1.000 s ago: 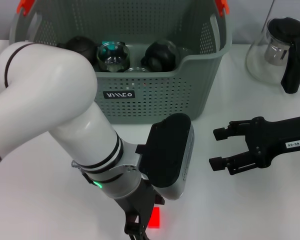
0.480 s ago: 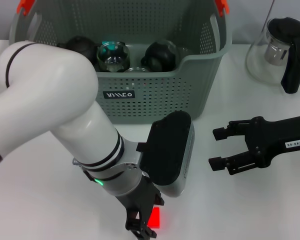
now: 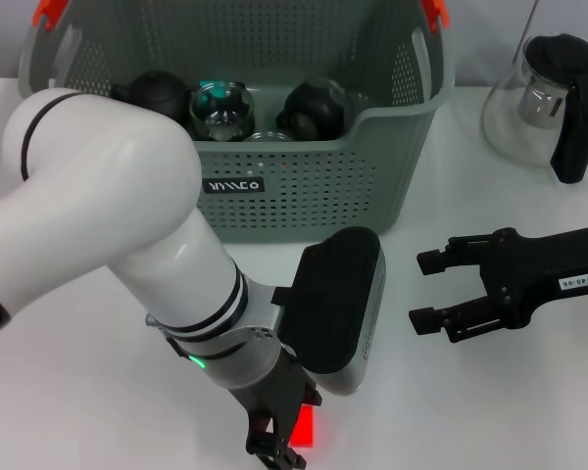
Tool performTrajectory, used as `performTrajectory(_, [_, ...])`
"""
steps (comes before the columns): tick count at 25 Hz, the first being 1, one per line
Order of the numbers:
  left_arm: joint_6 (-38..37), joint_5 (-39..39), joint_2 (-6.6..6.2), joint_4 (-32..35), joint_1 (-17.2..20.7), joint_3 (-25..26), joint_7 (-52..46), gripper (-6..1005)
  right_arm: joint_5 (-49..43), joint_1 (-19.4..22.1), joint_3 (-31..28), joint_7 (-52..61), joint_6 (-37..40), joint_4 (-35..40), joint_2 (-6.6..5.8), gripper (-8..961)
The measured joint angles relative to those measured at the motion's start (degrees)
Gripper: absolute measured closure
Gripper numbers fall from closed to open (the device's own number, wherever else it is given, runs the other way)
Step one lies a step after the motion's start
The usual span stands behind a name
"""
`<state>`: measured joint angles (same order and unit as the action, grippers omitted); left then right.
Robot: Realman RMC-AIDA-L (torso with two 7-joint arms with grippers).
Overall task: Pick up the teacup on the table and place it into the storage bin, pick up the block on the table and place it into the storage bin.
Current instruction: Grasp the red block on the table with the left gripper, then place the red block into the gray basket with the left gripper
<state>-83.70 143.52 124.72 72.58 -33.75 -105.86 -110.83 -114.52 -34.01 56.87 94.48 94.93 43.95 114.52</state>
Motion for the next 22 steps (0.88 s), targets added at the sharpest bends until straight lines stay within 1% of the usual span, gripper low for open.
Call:
performTrajectory(4, [-0.1,0.0,0.00,0.0,0.0,-0.1,-0.2,328,0.0,0.0,0.0,0.0,0.0,0.0,0.00,8])
performTrajectory(10, [-0.5,-0.2,0.00,0.0,-0.4,-0.1,-0.3,508,0.0,0.0,0.0,0.0,0.0,0.0,0.09,8])
performTrajectory(15, [-1.3,-0.4,0.00,0.5,-0.6,-0.1,-0.9,535,0.0,0.0,0.0,0.0,0.0,0.0,0.09,8])
performTrajectory(19, [-5.1,-0.7,-0.03,3.6,-0.7,1.1,-2.0,556,0.0,0.0,-0.1,0.0,0.0,0.0,0.09,8])
performTrajectory(22, [-11.5,-2.2,-0.07,9.4,-0.2,5.0,-3.4,569,0.0,0.0,-0.3,0.0,0.0,0.0,0.00,8])
